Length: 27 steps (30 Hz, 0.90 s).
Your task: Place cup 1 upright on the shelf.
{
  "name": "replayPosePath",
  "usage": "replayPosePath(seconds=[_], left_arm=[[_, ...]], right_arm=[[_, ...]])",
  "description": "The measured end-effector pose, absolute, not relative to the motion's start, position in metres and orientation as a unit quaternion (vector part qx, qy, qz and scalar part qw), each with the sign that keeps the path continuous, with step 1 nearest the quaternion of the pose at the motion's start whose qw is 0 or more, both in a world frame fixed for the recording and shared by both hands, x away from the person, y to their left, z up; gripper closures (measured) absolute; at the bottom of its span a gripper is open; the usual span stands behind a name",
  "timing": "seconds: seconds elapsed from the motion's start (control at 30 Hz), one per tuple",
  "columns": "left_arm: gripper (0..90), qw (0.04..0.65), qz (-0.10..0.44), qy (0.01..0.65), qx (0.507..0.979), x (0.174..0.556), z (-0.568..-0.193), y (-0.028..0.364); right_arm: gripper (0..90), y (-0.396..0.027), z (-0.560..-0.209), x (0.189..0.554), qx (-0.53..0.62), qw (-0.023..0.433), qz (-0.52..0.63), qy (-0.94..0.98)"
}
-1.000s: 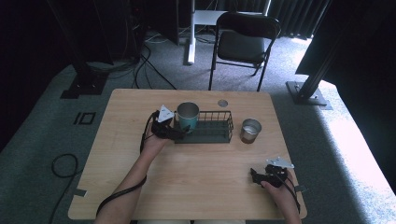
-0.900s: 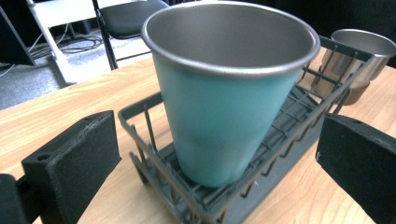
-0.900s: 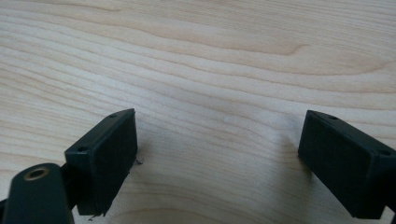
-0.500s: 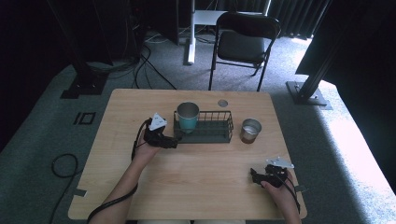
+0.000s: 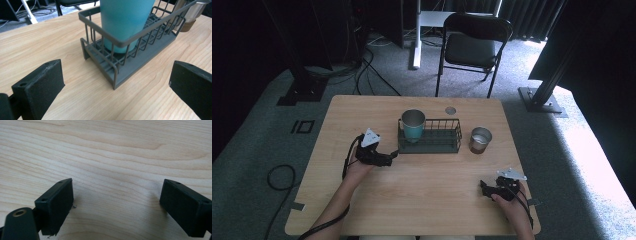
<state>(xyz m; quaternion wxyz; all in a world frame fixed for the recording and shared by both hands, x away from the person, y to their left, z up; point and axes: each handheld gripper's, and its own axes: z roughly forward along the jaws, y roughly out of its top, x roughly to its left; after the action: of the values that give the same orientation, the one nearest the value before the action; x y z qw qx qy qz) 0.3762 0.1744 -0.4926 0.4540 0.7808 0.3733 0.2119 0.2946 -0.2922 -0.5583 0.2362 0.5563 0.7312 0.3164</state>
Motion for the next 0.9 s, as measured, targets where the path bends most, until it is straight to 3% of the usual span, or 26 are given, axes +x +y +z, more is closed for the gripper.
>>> replayPosePath(seconds=[0.9], left_arm=[[0.2, 0.425, 0.205, 0.413, 0.779, 0.350, -0.524, 0.224]], right_arm=[[11.4, -0.292, -0.558, 0.295, 0.556, 0.236, 0.316, 0.731]])
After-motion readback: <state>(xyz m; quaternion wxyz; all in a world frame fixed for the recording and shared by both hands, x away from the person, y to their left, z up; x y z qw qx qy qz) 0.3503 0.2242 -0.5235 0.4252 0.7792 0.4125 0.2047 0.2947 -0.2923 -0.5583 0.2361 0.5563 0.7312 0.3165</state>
